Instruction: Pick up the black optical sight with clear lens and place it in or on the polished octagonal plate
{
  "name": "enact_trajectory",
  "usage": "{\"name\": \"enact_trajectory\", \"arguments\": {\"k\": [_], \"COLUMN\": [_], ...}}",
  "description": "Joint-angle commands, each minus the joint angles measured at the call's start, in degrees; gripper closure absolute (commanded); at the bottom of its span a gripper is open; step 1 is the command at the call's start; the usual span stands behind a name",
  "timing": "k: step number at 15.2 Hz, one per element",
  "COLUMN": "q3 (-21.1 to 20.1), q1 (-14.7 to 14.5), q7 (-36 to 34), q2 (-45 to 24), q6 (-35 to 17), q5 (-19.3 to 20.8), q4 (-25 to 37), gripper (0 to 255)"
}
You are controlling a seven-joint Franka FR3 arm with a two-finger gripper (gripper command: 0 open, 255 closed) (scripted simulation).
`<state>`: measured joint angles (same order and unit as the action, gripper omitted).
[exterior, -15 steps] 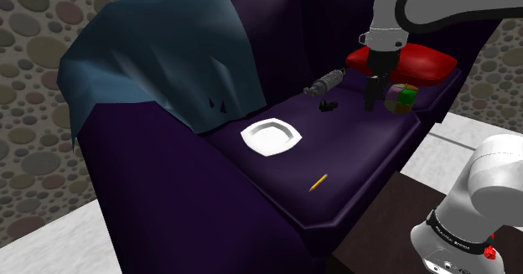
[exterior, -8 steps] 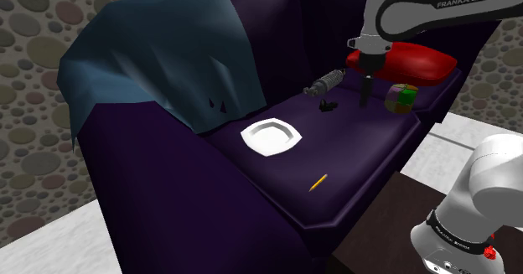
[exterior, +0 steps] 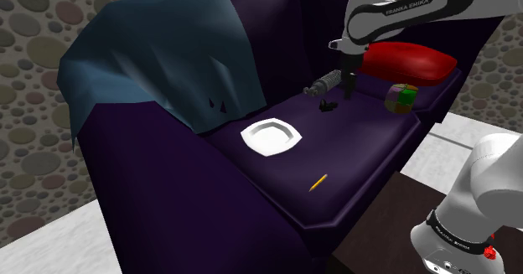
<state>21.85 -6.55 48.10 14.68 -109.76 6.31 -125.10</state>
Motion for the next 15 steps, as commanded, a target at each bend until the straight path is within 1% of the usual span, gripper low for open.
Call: {"name": "enact_trajectory", "arguments": {"k": [1,3,4,11,15], "q3": [1.6,2.8,2.8,3.1,3.1], "q1": [-0.6,-1.0,-1.0,-0.8,-0.8], "q7": [5.9,11.6,11.9,12.5,12.5], "q2": [-4.0,-8.7,-9.0,-10.8,-10.8], "q6": [-2.0,-3.3,-3.3,-9.1,-9.1], "q5": [-1.3,-3.3,-3.5,-4.2,-4.2], "q4": [2.4,6.0,6.2,2.1,2.1], "gripper": [0,0,0,0,0]}}
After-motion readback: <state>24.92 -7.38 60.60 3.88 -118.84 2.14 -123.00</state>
